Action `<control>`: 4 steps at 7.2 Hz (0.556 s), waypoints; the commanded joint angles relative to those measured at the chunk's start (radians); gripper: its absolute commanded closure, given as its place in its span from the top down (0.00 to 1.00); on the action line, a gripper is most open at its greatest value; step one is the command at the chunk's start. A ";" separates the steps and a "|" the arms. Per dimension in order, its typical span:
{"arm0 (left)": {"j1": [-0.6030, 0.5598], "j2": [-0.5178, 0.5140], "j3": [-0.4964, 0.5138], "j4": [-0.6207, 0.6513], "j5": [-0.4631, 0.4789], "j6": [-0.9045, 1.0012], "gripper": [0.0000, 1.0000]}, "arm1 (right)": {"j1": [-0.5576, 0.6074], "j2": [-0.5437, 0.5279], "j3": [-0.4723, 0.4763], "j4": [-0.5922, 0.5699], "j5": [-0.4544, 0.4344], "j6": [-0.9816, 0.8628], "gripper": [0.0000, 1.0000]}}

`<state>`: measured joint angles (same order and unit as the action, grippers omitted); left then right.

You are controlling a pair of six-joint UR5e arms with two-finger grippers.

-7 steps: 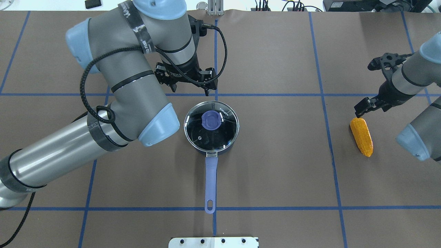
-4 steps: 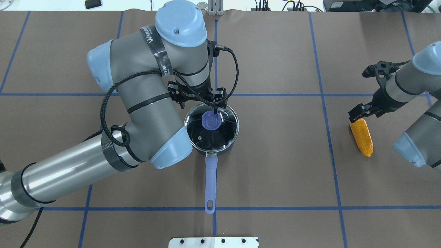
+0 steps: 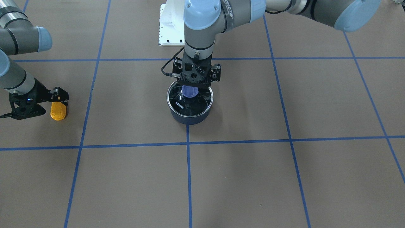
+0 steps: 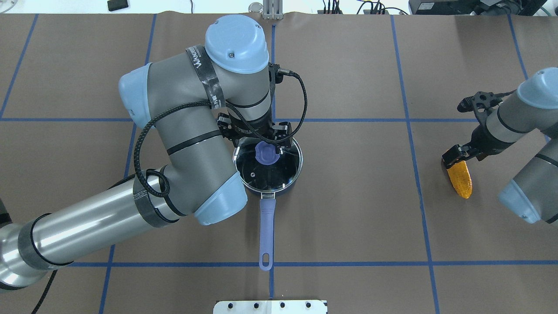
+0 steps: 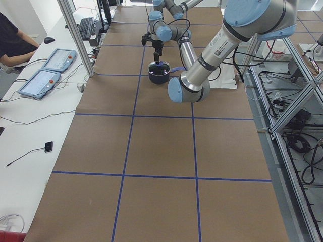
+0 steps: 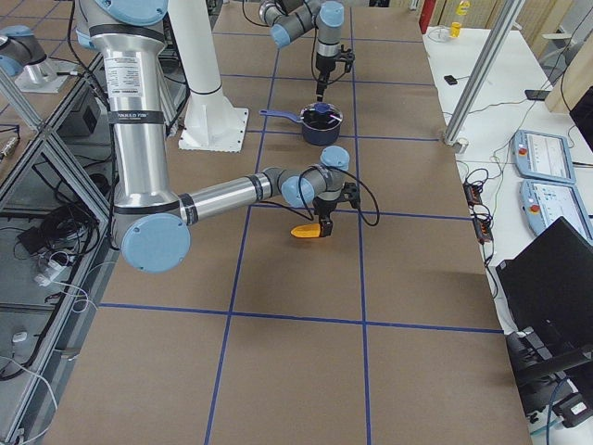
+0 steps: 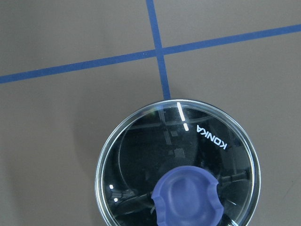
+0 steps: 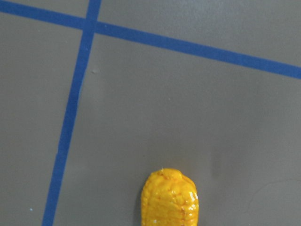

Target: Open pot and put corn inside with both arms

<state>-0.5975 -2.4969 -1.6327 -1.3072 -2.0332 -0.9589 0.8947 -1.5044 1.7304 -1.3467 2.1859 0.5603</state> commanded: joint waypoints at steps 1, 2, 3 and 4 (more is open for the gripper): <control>0.019 0.004 0.008 -0.044 -0.002 -0.041 0.99 | -0.019 -0.008 0.000 0.003 0.002 -0.003 0.97; 0.019 0.006 0.014 -0.052 -0.002 -0.035 0.99 | -0.022 -0.010 0.000 0.001 0.002 -0.005 0.94; 0.019 0.004 0.033 -0.069 -0.002 -0.029 0.99 | -0.023 -0.010 -0.002 0.001 0.000 -0.007 0.90; 0.019 0.004 0.078 -0.136 -0.002 -0.038 0.99 | -0.031 -0.010 -0.005 0.001 0.000 -0.010 0.87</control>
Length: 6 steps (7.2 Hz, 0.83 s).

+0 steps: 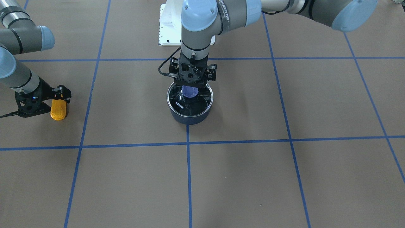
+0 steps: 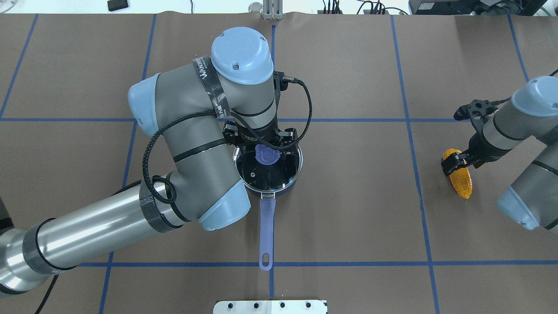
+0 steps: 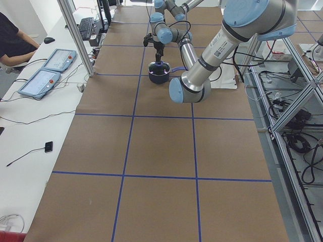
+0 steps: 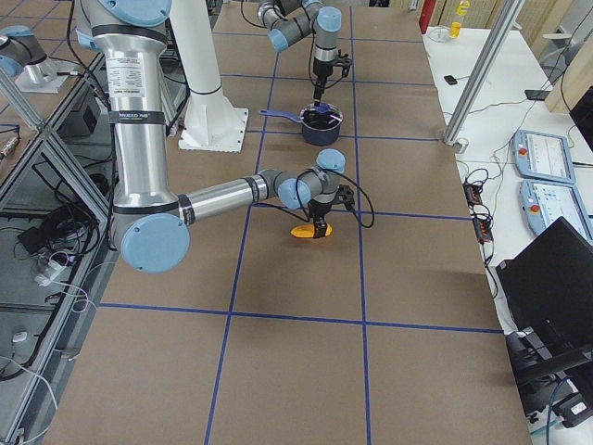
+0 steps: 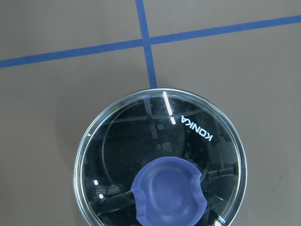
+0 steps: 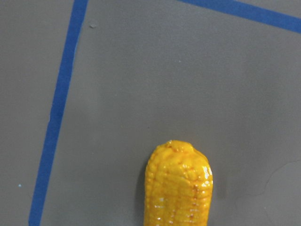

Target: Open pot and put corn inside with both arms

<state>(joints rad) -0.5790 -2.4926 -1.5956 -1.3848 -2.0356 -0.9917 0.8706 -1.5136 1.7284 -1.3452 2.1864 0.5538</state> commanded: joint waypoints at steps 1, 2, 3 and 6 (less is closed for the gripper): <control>0.001 -0.002 0.052 -0.074 0.000 -0.005 0.99 | -0.007 -0.007 -0.004 0.000 -0.001 -0.014 0.83; 0.001 -0.002 0.052 -0.074 0.000 -0.007 0.99 | -0.013 -0.007 -0.004 0.000 -0.005 -0.015 0.78; 0.001 -0.002 0.051 -0.076 0.000 -0.005 0.99 | -0.019 -0.002 -0.007 0.000 -0.008 -0.017 0.69; 0.001 -0.002 0.051 -0.076 0.000 -0.004 0.99 | -0.019 -0.003 -0.007 -0.002 -0.011 -0.043 0.36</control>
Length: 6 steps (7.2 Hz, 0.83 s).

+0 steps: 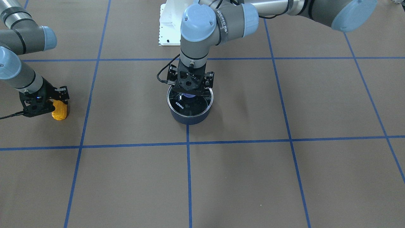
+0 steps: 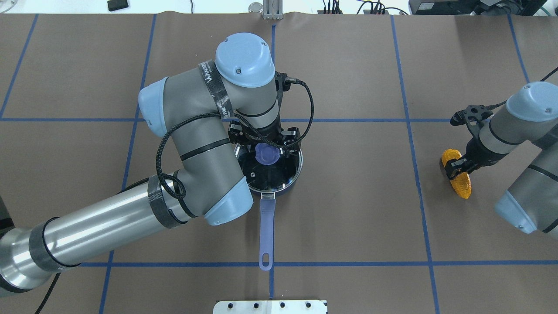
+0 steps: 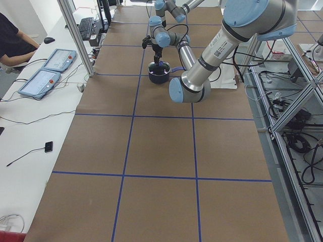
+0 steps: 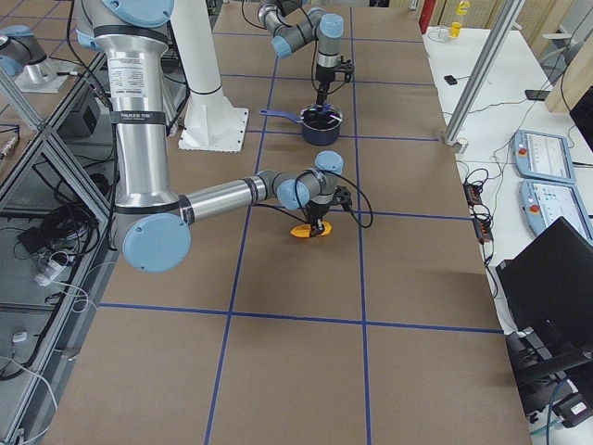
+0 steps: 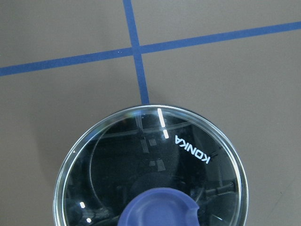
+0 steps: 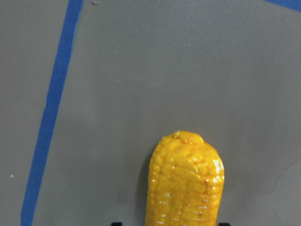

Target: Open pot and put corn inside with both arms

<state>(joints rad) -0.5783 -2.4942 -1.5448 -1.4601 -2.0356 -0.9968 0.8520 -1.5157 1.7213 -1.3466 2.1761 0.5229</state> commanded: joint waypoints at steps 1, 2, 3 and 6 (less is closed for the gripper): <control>0.000 0.003 0.002 0.000 0.000 0.007 0.99 | -0.001 0.000 0.000 0.000 -0.001 -0.012 0.34; 0.000 0.003 0.003 -0.002 0.000 0.009 0.99 | -0.001 -0.001 0.000 0.000 -0.002 -0.012 0.34; 0.000 0.005 0.005 -0.002 0.000 0.009 0.99 | -0.001 -0.001 -0.002 0.000 -0.002 -0.014 0.34; 0.000 0.005 0.014 -0.020 0.000 0.006 0.99 | -0.002 0.006 -0.003 0.000 -0.002 -0.018 0.36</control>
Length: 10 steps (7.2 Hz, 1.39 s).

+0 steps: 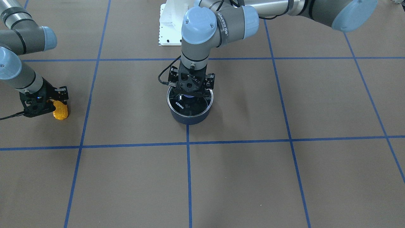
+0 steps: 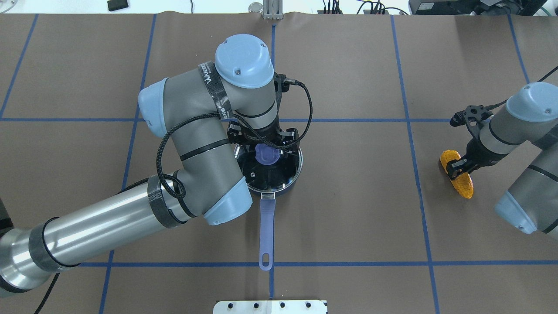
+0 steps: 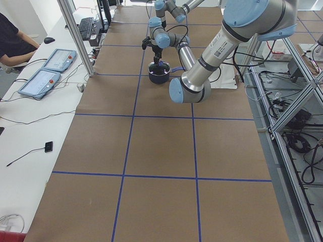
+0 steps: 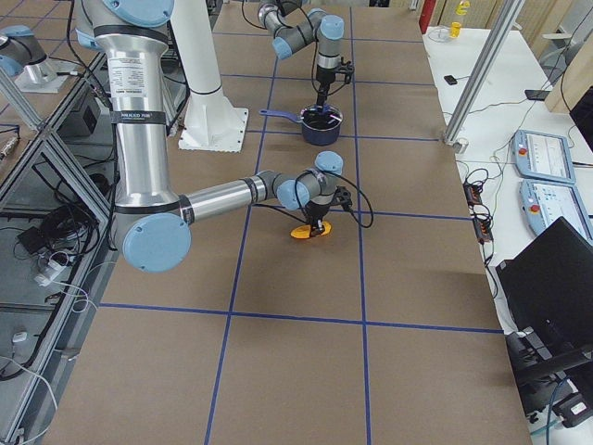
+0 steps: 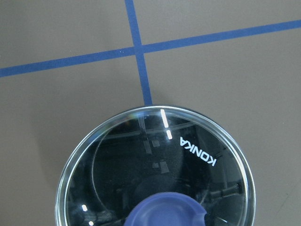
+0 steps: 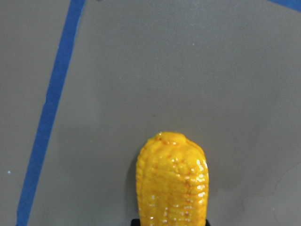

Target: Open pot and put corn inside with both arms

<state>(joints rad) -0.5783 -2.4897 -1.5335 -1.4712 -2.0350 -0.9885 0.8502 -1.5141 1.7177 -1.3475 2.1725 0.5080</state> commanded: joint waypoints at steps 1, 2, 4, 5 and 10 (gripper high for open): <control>0.000 0.000 0.003 -0.009 0.001 -0.002 0.99 | 0.000 0.006 0.002 -0.001 0.004 -0.003 0.32; 0.000 0.002 0.003 -0.009 0.001 -0.005 0.99 | 0.007 0.009 0.016 -0.007 0.018 -0.005 0.29; 0.000 0.000 0.010 -0.011 0.001 -0.004 0.99 | 0.059 0.011 0.051 -0.015 0.042 -0.009 0.29; 0.000 0.002 0.010 -0.011 0.001 -0.005 0.98 | 0.090 0.012 0.060 -0.015 0.088 -0.009 0.29; 0.021 0.003 0.021 -0.011 0.002 -0.012 0.70 | 0.127 0.080 0.071 -0.016 0.132 -0.008 0.30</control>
<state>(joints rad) -0.5591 -2.4871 -1.5108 -1.4816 -2.0327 -0.9996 0.9751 -1.4392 1.7861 -1.3635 2.3013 0.5000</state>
